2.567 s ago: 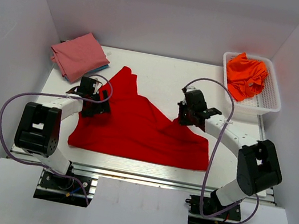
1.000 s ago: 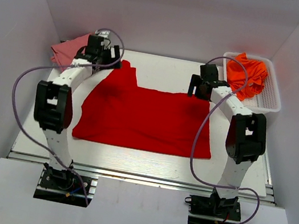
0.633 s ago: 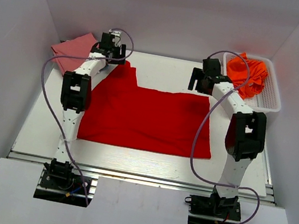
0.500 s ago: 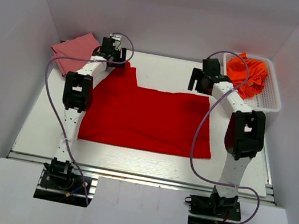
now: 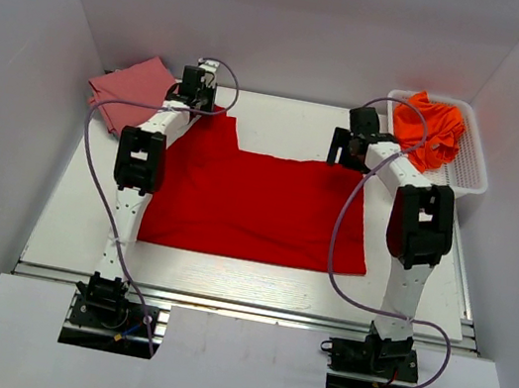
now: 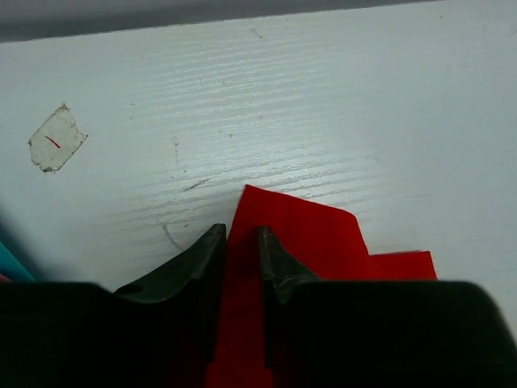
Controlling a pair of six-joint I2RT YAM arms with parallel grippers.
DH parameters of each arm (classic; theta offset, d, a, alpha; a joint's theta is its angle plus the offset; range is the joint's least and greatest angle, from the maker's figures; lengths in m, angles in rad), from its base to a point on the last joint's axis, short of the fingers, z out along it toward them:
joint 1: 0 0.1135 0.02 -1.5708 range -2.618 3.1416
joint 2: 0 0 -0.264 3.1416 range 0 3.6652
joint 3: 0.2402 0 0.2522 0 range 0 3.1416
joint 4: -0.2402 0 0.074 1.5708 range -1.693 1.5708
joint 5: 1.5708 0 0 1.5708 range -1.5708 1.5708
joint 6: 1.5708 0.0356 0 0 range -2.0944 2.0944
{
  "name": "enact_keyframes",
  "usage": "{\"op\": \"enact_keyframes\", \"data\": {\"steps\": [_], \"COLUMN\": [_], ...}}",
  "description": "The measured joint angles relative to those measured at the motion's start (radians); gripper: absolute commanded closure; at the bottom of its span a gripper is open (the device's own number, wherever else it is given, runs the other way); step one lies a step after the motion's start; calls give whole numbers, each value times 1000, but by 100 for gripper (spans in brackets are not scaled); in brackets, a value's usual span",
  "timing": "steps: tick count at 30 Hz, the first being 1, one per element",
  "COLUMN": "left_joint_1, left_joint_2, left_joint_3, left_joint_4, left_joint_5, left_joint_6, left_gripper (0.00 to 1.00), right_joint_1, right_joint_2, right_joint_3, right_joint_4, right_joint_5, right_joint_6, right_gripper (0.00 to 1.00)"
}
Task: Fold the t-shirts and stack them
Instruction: Grap the side of the flattened tshirt furthest away from the robot with both arms
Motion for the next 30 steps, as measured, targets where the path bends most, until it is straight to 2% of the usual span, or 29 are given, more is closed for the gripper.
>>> {"op": "enact_keyframes", "data": {"steps": [2, 3, 4, 5, 11, 18, 26, 30], "left_joint_1": [-4, -8, -11, -15, -35, -40, -39, -39], "left_joint_2": [1, 1, 1, 1, -5, -190, -295, -320], "left_joint_3": [0, 0, 0, 0, -21, -348, -426, -451], "left_joint_4": [0, 0, 0, 0, 24, 171, 275, 310], "left_joint_5": [-11, -18, -23, -28, -89, -149, -142, -129], "left_joint_6": [27, 37, 48, 57, 83, 54, 27, 25], "left_gripper": [74, 89, 97, 100, 100, 100, 100, 100], "right_joint_1": [-6, -8, -10, -12, -28, -57, -63, -63], "right_joint_2": [6, 11, 18, 25, 104, 177, 185, 193], "right_joint_3": [18, 28, 40, 52, 109, 146, 160, 171], "right_joint_4": [0, 1, 2, 2, 0, -8, -8, -14], "right_joint_5": [1, 1, 2, 3, 23, 18, 40, 43], "right_joint_6": [1, 2, 3, 4, 40, 79, 102, 105], "right_gripper": [10, 10, 10, 10, 10, 10, 10, 20]}}
